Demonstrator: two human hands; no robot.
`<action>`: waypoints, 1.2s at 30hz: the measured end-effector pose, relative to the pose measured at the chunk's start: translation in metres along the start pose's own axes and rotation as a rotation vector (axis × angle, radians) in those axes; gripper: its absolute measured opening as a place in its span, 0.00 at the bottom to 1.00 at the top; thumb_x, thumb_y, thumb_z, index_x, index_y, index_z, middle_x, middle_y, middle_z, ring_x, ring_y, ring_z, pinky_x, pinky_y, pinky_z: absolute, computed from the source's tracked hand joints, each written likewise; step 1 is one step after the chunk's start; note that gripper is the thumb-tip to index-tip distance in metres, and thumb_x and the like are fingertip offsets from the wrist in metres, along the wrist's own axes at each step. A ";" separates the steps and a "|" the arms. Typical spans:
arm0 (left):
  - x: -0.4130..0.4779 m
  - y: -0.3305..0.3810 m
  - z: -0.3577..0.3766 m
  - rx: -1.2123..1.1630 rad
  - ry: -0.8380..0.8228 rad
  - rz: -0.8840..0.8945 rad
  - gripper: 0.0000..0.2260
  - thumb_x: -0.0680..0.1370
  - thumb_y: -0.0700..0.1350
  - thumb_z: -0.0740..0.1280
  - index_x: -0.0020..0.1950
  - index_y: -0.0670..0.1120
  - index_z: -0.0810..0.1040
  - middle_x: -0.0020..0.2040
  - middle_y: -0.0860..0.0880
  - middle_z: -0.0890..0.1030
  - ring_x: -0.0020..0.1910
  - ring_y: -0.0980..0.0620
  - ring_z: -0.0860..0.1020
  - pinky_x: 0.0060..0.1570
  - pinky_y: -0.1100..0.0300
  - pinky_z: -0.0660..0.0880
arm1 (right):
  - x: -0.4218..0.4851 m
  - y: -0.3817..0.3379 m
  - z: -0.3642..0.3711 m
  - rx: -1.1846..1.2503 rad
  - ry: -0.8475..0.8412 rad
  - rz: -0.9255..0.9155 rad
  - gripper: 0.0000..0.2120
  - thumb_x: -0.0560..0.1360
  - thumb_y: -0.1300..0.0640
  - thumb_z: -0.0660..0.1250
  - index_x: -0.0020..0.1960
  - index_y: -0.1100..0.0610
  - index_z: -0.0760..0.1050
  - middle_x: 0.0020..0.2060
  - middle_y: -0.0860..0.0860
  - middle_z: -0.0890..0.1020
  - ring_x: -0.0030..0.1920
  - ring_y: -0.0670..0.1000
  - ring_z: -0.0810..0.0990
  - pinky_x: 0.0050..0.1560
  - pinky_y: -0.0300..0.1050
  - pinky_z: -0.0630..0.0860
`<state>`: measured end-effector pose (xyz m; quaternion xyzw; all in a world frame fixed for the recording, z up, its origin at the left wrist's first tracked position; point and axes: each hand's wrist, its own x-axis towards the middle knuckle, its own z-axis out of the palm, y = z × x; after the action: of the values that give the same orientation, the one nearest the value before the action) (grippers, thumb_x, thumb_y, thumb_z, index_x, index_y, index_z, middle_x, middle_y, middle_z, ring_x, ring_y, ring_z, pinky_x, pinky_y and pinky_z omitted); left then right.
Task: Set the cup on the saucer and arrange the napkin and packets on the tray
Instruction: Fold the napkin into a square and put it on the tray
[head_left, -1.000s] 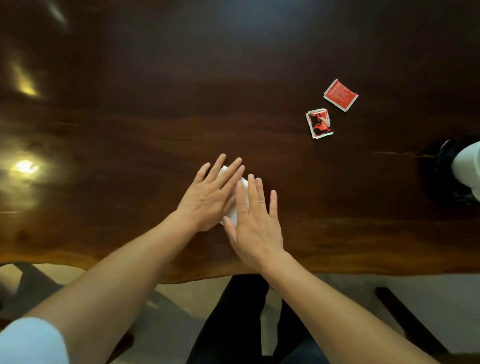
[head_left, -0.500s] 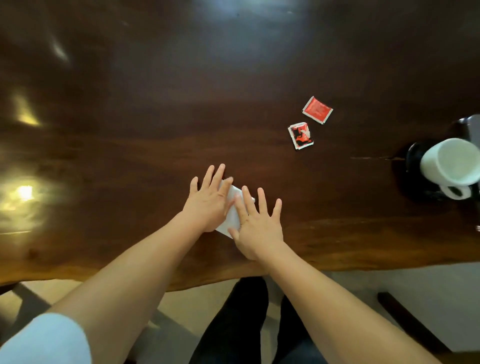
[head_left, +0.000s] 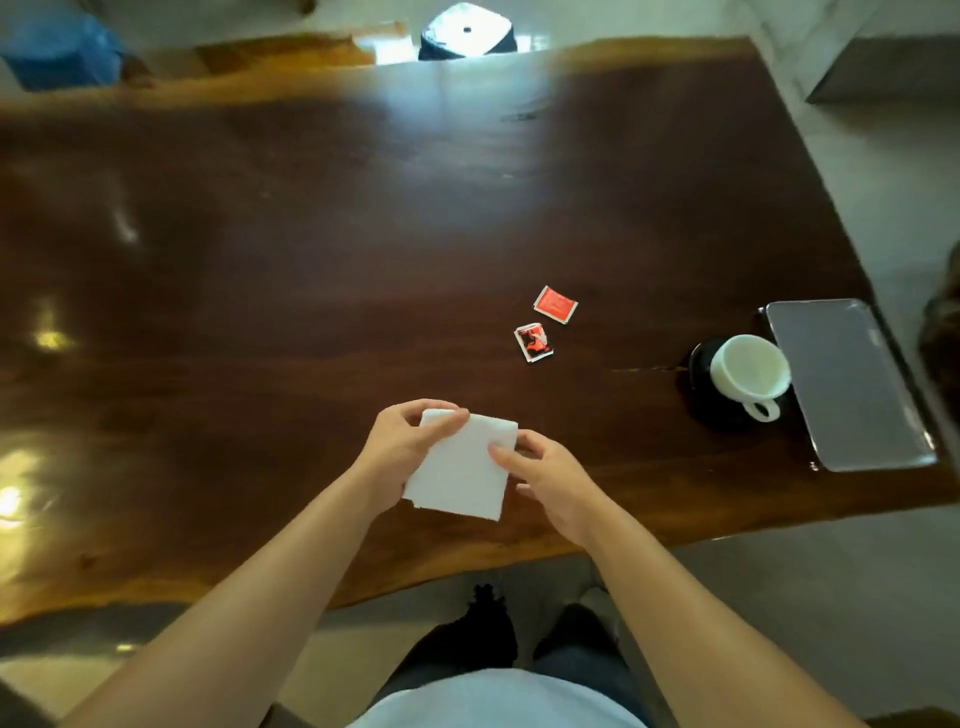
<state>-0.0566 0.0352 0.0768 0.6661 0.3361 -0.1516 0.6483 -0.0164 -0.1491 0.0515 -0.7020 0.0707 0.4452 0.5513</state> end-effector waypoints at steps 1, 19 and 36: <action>-0.005 0.010 0.006 -0.110 0.032 -0.083 0.16 0.73 0.55 0.74 0.56 0.49 0.79 0.55 0.43 0.82 0.52 0.42 0.83 0.51 0.46 0.83 | -0.006 -0.008 -0.004 0.041 0.024 -0.025 0.13 0.78 0.46 0.68 0.59 0.50 0.76 0.55 0.49 0.82 0.55 0.50 0.81 0.54 0.48 0.81; -0.072 0.082 0.145 -0.021 -0.143 -0.093 0.16 0.73 0.54 0.75 0.56 0.53 0.75 0.54 0.46 0.80 0.53 0.47 0.80 0.48 0.53 0.82 | -0.094 -0.044 -0.097 0.105 0.382 -0.163 0.13 0.82 0.41 0.54 0.60 0.47 0.68 0.52 0.49 0.77 0.51 0.52 0.79 0.50 0.46 0.81; -0.120 0.092 0.297 0.005 0.216 0.313 0.31 0.71 0.72 0.55 0.44 0.44 0.78 0.43 0.45 0.82 0.42 0.46 0.83 0.31 0.59 0.77 | -0.159 0.003 -0.214 0.053 0.663 -0.527 0.15 0.84 0.46 0.54 0.53 0.56 0.71 0.41 0.46 0.77 0.41 0.46 0.78 0.43 0.41 0.77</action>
<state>-0.0156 -0.2756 0.1897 0.7243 0.2956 0.0225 0.6225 0.0048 -0.3912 0.1605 -0.7869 0.0736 0.0371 0.6116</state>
